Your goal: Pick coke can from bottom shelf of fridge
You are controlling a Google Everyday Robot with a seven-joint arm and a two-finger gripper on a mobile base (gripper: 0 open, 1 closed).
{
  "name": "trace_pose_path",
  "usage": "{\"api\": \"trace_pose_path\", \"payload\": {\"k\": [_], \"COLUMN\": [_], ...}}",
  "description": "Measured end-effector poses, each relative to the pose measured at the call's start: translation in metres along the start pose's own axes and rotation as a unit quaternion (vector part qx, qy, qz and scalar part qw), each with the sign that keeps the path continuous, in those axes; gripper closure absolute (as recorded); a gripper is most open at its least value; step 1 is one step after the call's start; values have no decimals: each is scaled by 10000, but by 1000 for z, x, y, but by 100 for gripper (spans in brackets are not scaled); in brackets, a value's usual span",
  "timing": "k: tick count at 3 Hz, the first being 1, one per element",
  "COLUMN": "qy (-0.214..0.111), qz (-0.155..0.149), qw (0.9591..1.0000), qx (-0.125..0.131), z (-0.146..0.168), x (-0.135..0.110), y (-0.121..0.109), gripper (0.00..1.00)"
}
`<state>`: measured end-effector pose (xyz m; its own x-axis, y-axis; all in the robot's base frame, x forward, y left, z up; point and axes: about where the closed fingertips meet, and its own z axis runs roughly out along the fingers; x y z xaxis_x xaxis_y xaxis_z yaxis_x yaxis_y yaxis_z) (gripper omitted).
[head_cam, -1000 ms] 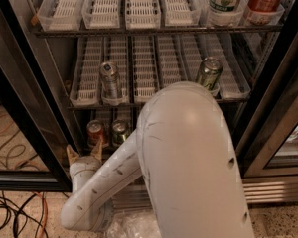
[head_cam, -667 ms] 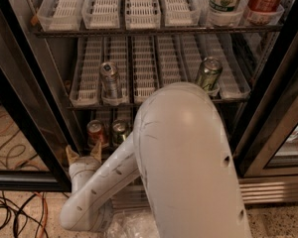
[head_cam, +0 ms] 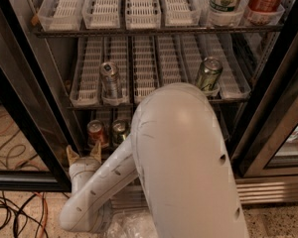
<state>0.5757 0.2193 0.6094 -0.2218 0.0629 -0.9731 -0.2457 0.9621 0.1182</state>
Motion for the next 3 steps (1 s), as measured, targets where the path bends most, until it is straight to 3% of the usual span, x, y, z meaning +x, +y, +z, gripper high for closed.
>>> {"api": "trace_pose_path", "payload": {"k": [3], "qy": [-94], "qz": [-35], "qw": [9999], "qx": [131], "z": [0], "x": [-2], "y": [-6], "gripper": [43]}}
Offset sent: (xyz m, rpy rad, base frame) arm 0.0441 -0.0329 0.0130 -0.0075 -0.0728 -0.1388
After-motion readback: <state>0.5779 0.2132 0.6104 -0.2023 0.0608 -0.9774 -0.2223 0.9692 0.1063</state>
